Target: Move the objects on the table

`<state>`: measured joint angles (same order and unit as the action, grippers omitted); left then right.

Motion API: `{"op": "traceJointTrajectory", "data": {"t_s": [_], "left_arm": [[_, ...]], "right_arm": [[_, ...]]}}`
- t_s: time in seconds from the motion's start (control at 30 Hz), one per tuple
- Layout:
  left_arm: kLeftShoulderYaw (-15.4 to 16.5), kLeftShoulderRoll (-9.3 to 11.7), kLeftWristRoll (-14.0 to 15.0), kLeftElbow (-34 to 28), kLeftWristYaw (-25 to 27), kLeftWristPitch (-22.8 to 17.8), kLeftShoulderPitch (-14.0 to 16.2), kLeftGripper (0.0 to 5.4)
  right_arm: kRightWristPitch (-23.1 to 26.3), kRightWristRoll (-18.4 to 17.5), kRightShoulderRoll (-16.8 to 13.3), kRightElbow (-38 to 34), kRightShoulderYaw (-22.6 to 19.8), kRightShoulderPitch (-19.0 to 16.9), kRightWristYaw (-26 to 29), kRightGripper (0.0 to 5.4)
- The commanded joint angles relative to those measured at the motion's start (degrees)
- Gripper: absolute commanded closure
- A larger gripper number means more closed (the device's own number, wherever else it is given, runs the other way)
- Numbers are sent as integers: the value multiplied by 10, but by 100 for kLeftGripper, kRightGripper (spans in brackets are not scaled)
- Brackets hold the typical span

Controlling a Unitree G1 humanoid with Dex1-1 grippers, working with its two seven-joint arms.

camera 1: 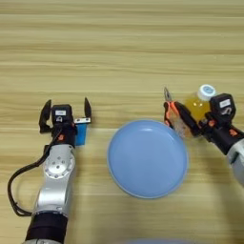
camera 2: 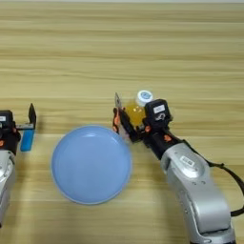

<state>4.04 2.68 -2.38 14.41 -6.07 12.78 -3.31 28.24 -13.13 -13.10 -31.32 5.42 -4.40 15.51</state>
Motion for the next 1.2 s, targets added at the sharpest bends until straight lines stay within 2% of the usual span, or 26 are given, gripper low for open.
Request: {"op": "traceJointTrajectory", "data": {"t_s": [0.03,0.3,0.47,0.67,0.97,1.0,1.2], "left_arm": [[-4,-2,-8,7,-3,1,-8,0],[-4,-2,-8,10,-4,1,-11,0],[-6,-3,-8,13,-6,2,-13,0],[-7,-3,-9,11,-7,2,-11,0],[-8,-3,-8,6,-8,1,-8,0],[-8,-3,-8,5,-8,1,-8,0],[-9,-3,-8,6,-9,1,-8,0]], "right_arm": [[-1,10,3,-5,37,-6,5,187],[-18,34,9,31,102,-14,18,187],[-38,51,15,77,130,0,25,187],[-61,62,27,116,142,15,29,187],[-73,67,26,127,142,10,33,187],[-74,68,25,128,143,10,32,151],[-83,74,25,128,145,9,33,83]]}}
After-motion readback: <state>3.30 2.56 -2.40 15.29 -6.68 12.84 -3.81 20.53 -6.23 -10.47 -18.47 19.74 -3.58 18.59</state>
